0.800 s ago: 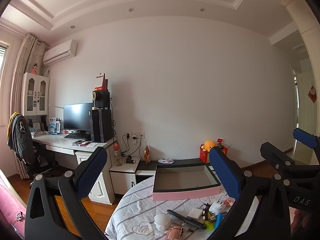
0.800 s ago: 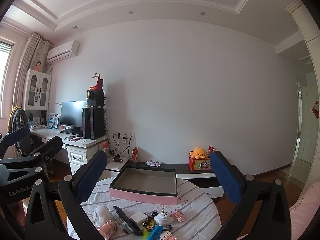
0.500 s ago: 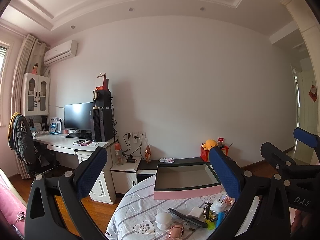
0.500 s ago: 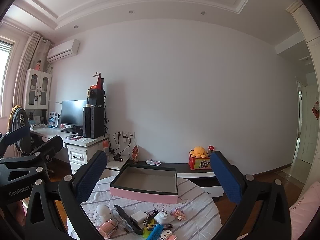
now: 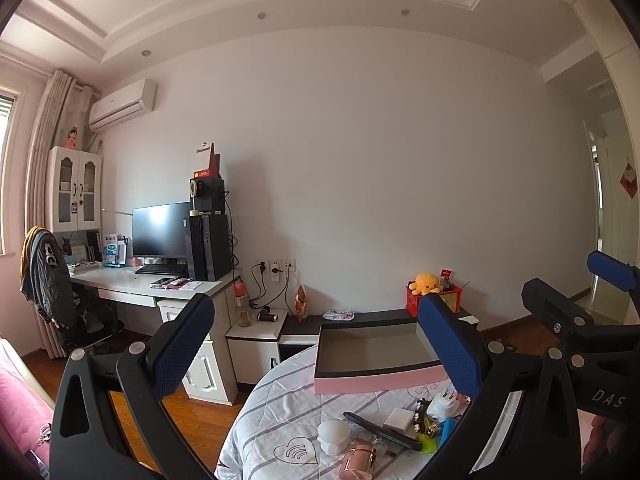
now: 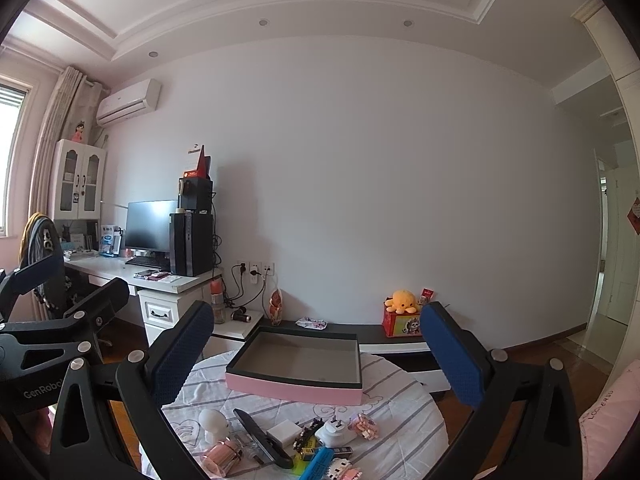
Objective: Organize rigid objects
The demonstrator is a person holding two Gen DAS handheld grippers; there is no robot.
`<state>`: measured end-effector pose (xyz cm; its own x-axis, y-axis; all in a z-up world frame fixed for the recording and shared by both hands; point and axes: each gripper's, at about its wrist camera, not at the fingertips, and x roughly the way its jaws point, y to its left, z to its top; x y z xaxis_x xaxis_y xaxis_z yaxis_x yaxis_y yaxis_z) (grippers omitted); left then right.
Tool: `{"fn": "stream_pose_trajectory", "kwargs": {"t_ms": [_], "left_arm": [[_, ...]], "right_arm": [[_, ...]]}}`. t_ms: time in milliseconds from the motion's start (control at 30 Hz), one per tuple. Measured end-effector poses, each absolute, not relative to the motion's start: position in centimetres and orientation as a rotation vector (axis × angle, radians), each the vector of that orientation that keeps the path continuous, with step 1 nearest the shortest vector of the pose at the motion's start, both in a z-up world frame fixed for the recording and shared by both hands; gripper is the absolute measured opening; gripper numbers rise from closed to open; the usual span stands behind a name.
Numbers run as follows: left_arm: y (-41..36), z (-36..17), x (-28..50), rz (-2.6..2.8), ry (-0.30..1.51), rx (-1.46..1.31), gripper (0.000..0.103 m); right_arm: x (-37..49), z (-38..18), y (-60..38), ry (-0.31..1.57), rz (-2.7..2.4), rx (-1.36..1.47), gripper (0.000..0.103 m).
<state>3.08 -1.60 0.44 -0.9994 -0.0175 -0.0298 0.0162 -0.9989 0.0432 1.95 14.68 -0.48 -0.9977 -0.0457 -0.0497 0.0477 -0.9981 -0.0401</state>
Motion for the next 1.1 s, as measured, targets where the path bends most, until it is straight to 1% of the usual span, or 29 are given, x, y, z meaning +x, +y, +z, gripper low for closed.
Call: {"fn": "stream_pose_trajectory", "kwargs": {"t_ms": [300,1100], "left_arm": [[-2.4,0.3,2.4,-3.108,-0.058,0.08,0.103],[-1.1,-1.0,-1.0,-3.12,-0.084,0.164,0.103]], "right_arm": [[0.8,-1.2,14.1,0.074,-3.075,0.111,0.103],[-1.1,-2.3,14.6,0.063,-3.086,0.174,0.103]]}}
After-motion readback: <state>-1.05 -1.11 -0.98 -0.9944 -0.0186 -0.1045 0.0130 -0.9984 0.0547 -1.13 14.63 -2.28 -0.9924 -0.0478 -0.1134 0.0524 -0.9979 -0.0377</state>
